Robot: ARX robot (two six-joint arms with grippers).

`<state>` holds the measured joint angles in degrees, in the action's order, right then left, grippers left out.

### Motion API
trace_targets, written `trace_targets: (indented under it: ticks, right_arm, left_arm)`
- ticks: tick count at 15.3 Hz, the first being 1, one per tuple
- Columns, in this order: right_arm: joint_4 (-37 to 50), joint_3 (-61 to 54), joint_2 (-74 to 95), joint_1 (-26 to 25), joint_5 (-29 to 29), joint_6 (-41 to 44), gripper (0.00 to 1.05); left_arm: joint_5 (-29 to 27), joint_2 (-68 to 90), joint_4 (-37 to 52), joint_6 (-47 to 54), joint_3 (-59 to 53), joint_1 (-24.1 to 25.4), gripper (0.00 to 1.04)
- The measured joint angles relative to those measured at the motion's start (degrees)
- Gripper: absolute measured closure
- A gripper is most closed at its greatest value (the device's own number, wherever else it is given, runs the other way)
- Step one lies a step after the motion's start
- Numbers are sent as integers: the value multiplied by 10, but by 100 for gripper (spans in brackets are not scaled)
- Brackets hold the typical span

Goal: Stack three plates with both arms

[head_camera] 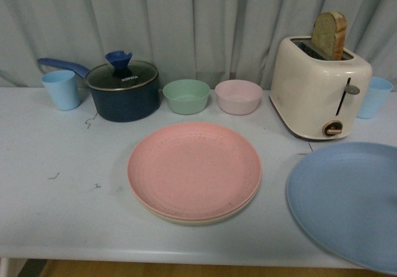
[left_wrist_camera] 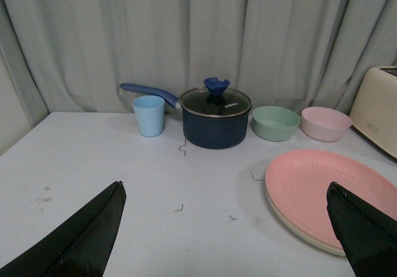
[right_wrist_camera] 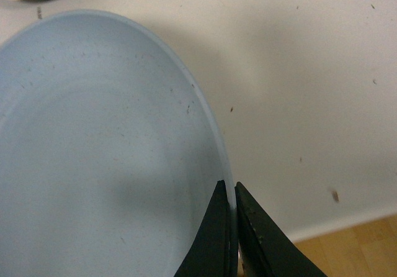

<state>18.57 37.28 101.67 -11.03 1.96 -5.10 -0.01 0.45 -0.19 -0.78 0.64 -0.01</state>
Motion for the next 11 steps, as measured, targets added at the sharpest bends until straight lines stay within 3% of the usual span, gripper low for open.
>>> trace_targets:
  ticks: [2,4,7,11]
  right_arm:
    - [-65,-32,-116,16,24,-3,102]
    - [-68,-1,-186,72,49,-42,102]
    - [-33,56,-98,181,19,-117,102]
    - [-9,130,16,274,-30,-203,102]
  left_arm:
    - [0,0,0,0,0,0,7]
    - [0,0,0,0,0,0,7]
    - [0,0,0,0,0,0,7]
    - [0,0,0,0,0,0,7]
